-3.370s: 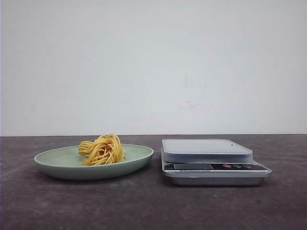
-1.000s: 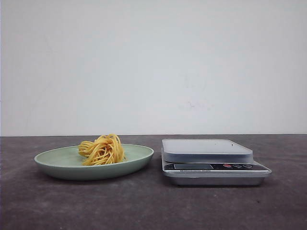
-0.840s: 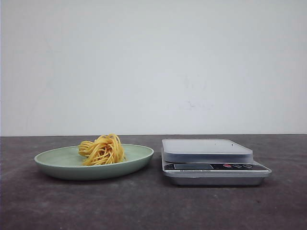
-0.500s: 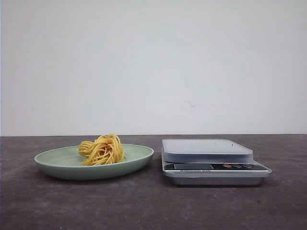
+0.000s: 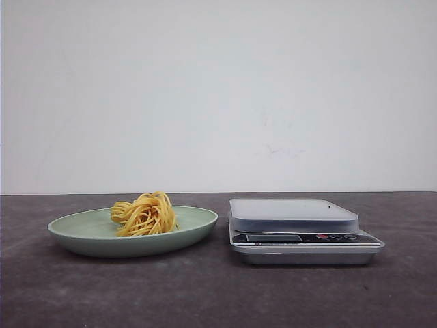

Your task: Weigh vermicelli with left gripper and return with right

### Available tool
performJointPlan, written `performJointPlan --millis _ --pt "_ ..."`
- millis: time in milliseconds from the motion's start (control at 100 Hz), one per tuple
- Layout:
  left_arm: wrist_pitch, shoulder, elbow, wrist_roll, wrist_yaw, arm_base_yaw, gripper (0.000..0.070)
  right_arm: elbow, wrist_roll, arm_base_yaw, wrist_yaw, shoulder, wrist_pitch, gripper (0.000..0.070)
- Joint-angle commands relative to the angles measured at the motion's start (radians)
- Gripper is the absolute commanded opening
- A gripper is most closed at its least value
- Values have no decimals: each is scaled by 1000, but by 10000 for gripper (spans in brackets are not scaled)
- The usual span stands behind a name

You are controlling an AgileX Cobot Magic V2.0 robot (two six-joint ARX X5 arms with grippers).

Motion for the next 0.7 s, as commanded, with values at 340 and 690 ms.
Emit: performJointPlan --millis 340,690 --pt "-5 -1 -18 6 0 1 12 -283 -5 -16 -34 2 318 7" --pt "-5 -1 -18 6 0 1 12 -327 -29 -27 -33 2 263 7"
